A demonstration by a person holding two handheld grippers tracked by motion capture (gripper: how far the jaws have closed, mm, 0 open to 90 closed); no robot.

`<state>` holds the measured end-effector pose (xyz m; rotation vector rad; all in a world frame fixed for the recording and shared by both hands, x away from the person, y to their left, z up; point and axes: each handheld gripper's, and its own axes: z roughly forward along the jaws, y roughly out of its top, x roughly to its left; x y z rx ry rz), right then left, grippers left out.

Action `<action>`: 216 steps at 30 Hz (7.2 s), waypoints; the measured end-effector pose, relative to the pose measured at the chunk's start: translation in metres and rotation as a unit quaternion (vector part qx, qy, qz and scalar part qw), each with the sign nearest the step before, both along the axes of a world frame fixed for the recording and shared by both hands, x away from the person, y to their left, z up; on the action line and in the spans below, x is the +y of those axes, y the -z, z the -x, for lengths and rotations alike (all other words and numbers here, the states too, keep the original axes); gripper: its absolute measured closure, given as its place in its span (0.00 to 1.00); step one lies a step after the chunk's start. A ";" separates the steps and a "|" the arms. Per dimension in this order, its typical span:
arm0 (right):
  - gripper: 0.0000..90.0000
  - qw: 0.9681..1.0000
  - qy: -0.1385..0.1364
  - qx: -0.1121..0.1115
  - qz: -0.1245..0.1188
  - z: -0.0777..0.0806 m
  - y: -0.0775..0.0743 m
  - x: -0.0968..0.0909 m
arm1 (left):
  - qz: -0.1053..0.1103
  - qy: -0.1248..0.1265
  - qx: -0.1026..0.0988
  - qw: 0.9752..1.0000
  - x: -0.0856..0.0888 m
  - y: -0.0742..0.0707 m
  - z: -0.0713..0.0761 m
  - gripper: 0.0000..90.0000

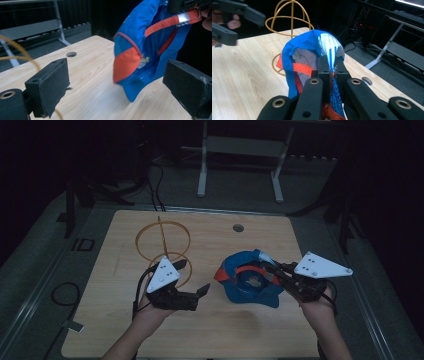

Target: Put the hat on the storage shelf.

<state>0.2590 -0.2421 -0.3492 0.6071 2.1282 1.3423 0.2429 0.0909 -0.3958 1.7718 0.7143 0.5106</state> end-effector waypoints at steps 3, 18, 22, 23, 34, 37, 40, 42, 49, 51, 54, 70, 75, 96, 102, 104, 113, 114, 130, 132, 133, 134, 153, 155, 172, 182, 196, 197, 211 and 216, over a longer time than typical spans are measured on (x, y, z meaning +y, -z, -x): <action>0.97 1.000 -0.004 0.000 -0.002 0.001 0.000 0.002 | -0.002 0.009 -0.002 1.000 -0.010 -0.004 -0.006 0.11; 0.97 1.000 -0.026 -0.001 0.003 0.004 -0.001 0.010 | -0.031 0.029 0.002 0.999 -0.056 -0.015 -0.033 0.18; 0.97 0.999 -0.035 -0.005 0.004 0.005 -0.003 0.013 | -0.032 0.038 0.002 0.999 -0.060 -0.016 -0.037 0.25; 0.97 0.999 -0.036 -0.006 0.004 0.005 -0.003 0.013 | -0.032 0.038 0.004 0.999 -0.061 -0.015 -0.038 0.27; 0.97 0.999 -0.043 0.000 -0.002 0.006 0.001 0.017 | -0.033 0.052 0.010 0.998 -0.068 -0.013 -0.040 0.84; 0.97 0.999 -0.046 0.004 -0.006 0.006 0.002 0.018 | -0.039 0.036 0.008 0.999 -0.070 -0.014 -0.040 0.99; 0.97 0.999 -0.047 0.005 -0.008 0.007 0.003 0.019 | -0.042 0.032 0.010 0.999 -0.071 -0.014 -0.040 1.00; 0.97 0.999 -0.049 0.007 -0.008 0.008 0.005 0.019 | -0.040 0.029 0.010 0.999 -0.070 -0.014 -0.041 1.00; 0.97 0.998 -0.052 0.009 -0.017 0.012 0.007 0.018 | -0.045 0.025 -0.003 0.999 -0.072 -0.018 -0.039 1.00; 0.97 0.998 -0.056 0.008 -0.019 0.014 0.007 0.018 | -0.043 0.025 -0.007 0.999 -0.073 -0.020 -0.038 1.00; 0.95 0.998 -0.058 0.009 -0.028 0.017 0.007 0.017 | -0.039 0.028 -0.012 0.999 -0.074 -0.024 -0.037 1.00; 0.61 0.995 -0.080 -0.001 -0.057 0.043 -0.004 0.001 | -0.015 0.070 -0.051 0.996 -0.062 -0.046 -0.031 1.00; 0.59 0.997 -0.058 0.004 -0.054 0.038 0.002 -0.008 | -0.001 0.095 -0.061 0.994 -0.049 -0.049 -0.034 1.00; 0.55 0.993 -0.101 0.033 -0.051 0.032 0.019 0.019 | 0.085 0.271 -0.067 0.956 -0.044 -0.049 -0.033 1.00; 0.57 0.992 -0.109 0.038 -0.050 0.030 0.023 0.027 | 0.089 0.280 -0.059 0.954 -0.045 -0.047 -0.033 1.00; 0.60 0.991 -0.114 0.042 -0.050 0.030 0.024 0.029 | 0.090 0.280 -0.059 0.954 -0.045 -0.046 -0.033 1.00; 1.00 0.990 -0.120 0.038 -0.057 0.032 0.026 0.034 | 0.098 0.277 -0.056 0.954 -0.040 -0.046 -0.034 1.00; 1.00 0.991 -0.117 0.037 -0.058 0.032 0.025 0.033 | 0.099 0.273 -0.058 0.955 -0.039 -0.047 -0.034 1.00; 1.00 0.994 -0.077 0.004 -0.072 0.035 0.010 0.013 | 0.077 0.257 -0.057 0.962 -0.021 -0.045 -0.032 0.99; 1.00 0.994 -0.078 0.004 -0.074 0.034 0.007 0.010 | 0.067 0.254 -0.059 0.963 -0.021 -0.045 -0.031 0.99; 1.00 0.994 -0.078 0.004 -0.075 0.033 0.005 0.009 | 0.065 0.256 -0.059 0.963 -0.021 -0.045 -0.031 0.99; 1.00 0.994 -0.081 0.006 -0.073 0.032 0.004 0.008 | 0.058 0.258 -0.060 0.962 -0.021 -0.045 -0.030 0.99; 1.00 0.994 -0.095 0.007 -0.062 0.029 -0.011 0.005 | 0.043 0.162 -0.061 0.984 0.022 -0.045 -0.022 0.53; 1.00 0.993 -0.097 0.009 -0.065 0.027 -0.012 0.004 | 0.047 0.153 -0.061 0.985 0.030 -0.044 -0.020 0.53; 1.00 0.994 -0.093 -0.009 -0.060 0.002 -0.045 0.028 | 0.031 0.046 -0.055 0.997 0.086 0.016 0.013 0.03; 1.00 0.994 -0.092 -0.012 -0.060 -0.028 -0.071 0.061 | 0.023 -0.046 -0.032 0.998 0.112 0.077 0.035 0.03; 1.00 0.995 -0.090 -0.006 -0.047 -0.075 -0.095 0.132 | 0.002 -0.115 -0.020 0.993 0.122 0.140 0.056 0.03; 1.00 0.995 -0.092 -0.004 -0.047 -0.078 -0.096 0.138 | 0.008 -0.119 -0.020 0.993 0.123 0.142 0.056 0.03; 1.00 0.995 -0.098 0.019 -0.005 -0.111 -0.085 0.226 | 0.033 -0.141 -0.030 0.989 0.138 0.145 0.058 0.03; 1.00 0.995 -0.098 0.028 0.010 -0.116 -0.071 0.242 | 0.038 -0.140 -0.029 0.989 0.140 0.146 0.058 0.03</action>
